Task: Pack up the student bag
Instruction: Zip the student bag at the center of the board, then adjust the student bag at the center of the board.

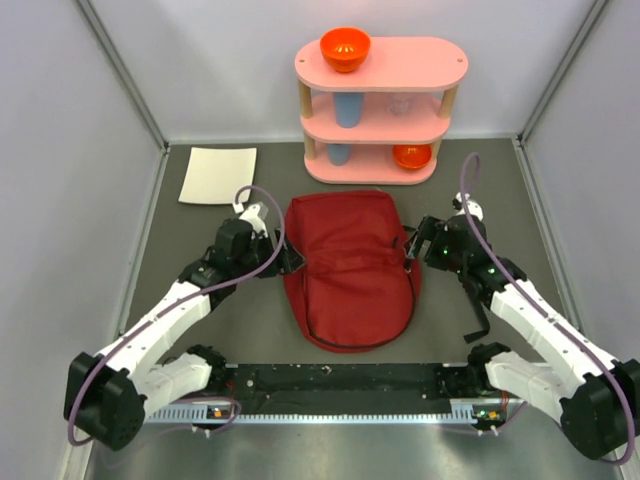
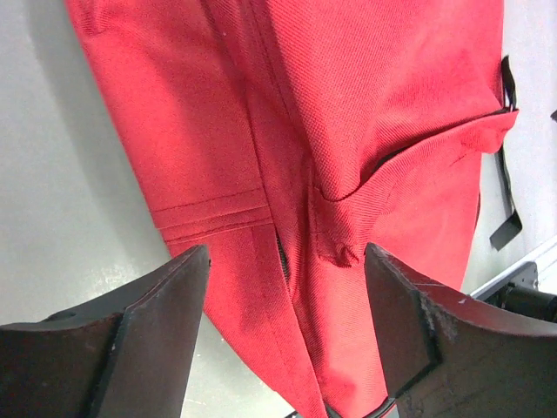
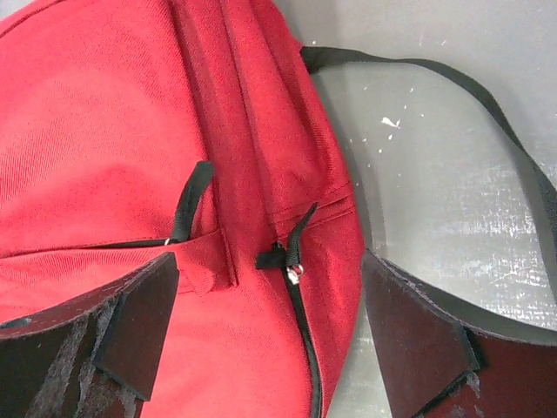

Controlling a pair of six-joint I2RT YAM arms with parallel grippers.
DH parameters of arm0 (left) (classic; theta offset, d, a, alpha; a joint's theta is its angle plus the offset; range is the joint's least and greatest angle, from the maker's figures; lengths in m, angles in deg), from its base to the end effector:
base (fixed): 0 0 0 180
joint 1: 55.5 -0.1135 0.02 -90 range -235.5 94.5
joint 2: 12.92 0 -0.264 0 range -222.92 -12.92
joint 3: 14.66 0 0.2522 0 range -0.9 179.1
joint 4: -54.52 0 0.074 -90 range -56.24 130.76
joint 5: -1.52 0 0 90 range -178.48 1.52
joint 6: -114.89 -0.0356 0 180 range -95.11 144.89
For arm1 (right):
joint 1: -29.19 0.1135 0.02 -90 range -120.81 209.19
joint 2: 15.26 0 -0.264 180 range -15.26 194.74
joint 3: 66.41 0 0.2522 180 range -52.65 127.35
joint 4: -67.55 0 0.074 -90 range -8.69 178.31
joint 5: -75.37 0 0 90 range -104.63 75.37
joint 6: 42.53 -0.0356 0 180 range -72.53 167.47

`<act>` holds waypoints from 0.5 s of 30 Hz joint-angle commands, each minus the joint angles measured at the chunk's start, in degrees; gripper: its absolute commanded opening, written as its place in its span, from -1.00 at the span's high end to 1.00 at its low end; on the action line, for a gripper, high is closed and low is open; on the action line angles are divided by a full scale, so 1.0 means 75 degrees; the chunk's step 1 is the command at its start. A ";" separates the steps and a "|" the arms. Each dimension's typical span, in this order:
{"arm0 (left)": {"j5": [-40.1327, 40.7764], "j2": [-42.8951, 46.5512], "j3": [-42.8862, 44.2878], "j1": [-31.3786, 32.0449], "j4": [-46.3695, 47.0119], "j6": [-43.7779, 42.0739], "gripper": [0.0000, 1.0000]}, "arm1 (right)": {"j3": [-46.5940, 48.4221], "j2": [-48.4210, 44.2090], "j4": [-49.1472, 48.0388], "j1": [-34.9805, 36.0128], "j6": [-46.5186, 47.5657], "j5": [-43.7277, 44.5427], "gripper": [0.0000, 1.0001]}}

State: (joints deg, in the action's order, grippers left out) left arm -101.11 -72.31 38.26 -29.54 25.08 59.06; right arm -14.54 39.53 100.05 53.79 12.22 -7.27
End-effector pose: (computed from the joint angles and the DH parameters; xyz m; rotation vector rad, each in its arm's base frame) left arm 0.1982 -0.1052 0.2485 -0.0351 2.3053 -0.8092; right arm 0.1917 0.0827 0.2530 0.2791 2.2014 0.4472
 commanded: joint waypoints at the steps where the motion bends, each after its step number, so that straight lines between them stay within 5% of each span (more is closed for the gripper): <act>1: 0.0687 0.0443 -0.0100 -0.0027 -0.0030 -0.0174 -0.58 | 0.0403 0.0170 0.0162 -0.0444 -0.0339 -0.0859 -0.69; 5: 0.0348 0.0198 0.0064 -0.0027 0.0461 -0.0127 -0.64 | 0.0509 0.0755 -0.0201 -0.0491 -0.0714 -0.1729 -0.68; 11: -0.0590 -0.0716 0.0393 -0.0027 0.1865 0.0260 -0.71 | 0.0240 0.1949 -0.2450 -0.0514 -0.1908 -0.3288 -0.66; 15: -0.1385 -0.2153 0.0766 -0.0039 0.2313 0.0459 -0.65 | 0.0496 0.2969 -0.3400 -0.0503 -0.2308 -0.3979 -0.16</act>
State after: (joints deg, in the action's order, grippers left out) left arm -104.73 -80.75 39.72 -29.54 33.91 60.81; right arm -13.52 56.12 85.45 50.64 0.44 -29.11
